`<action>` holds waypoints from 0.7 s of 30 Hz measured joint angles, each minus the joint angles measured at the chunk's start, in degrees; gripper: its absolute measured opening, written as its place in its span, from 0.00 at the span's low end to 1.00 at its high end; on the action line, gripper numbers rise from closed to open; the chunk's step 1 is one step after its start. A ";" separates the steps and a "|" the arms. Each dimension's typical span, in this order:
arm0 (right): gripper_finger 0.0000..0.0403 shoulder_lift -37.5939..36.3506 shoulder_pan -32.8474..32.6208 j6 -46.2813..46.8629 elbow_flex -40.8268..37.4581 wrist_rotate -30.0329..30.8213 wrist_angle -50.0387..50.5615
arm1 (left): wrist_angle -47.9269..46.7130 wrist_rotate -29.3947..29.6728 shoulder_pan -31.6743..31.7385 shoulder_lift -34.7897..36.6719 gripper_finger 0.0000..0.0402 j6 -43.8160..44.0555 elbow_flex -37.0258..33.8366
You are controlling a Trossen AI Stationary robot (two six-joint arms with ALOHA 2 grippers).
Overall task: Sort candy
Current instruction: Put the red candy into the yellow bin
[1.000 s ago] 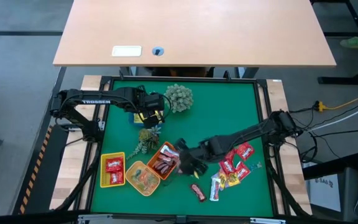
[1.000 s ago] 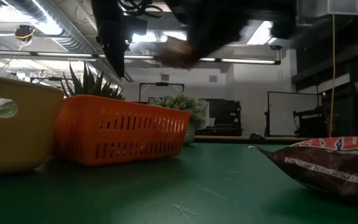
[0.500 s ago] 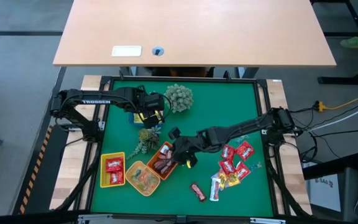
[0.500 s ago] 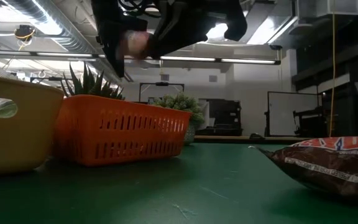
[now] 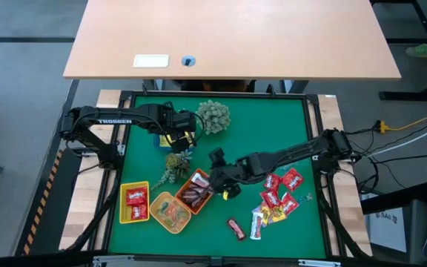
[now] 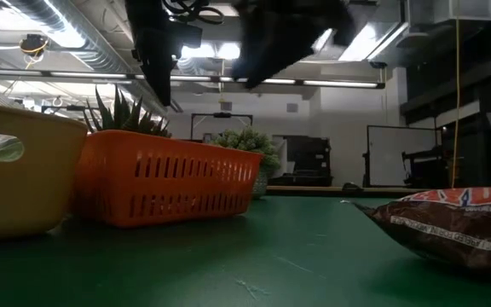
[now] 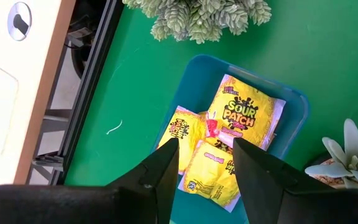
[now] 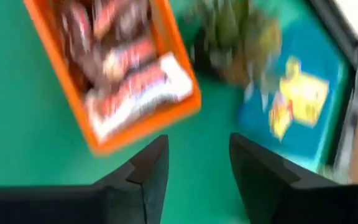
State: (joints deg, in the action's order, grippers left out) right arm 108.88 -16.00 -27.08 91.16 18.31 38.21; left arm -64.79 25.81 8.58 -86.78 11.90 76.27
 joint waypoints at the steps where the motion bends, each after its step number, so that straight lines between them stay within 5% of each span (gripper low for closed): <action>1: 0.43 -0.09 -0.42 2.28 1.13 1.08 4.11 | 0.00 0.01 0.00 0.00 0.34 0.00 0.00; 8: 0.44 -0.13 -0.93 28.22 3.97 -4.16 30.41 | 0.02 0.01 0.00 0.00 0.34 0.00 0.00; 12: 0.44 -0.13 -0.86 35.44 0.96 -7.23 41.48 | 0.12 0.00 0.00 -0.01 0.34 0.04 0.01; 21: 0.44 -0.04 -0.91 40.78 -13.88 -21.95 40.99 | 0.39 -0.01 0.00 -0.02 0.34 0.09 0.00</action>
State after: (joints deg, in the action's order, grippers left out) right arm 108.84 -16.91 13.70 77.28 -3.64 79.20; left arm -64.40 25.80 8.58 -86.80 11.99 76.27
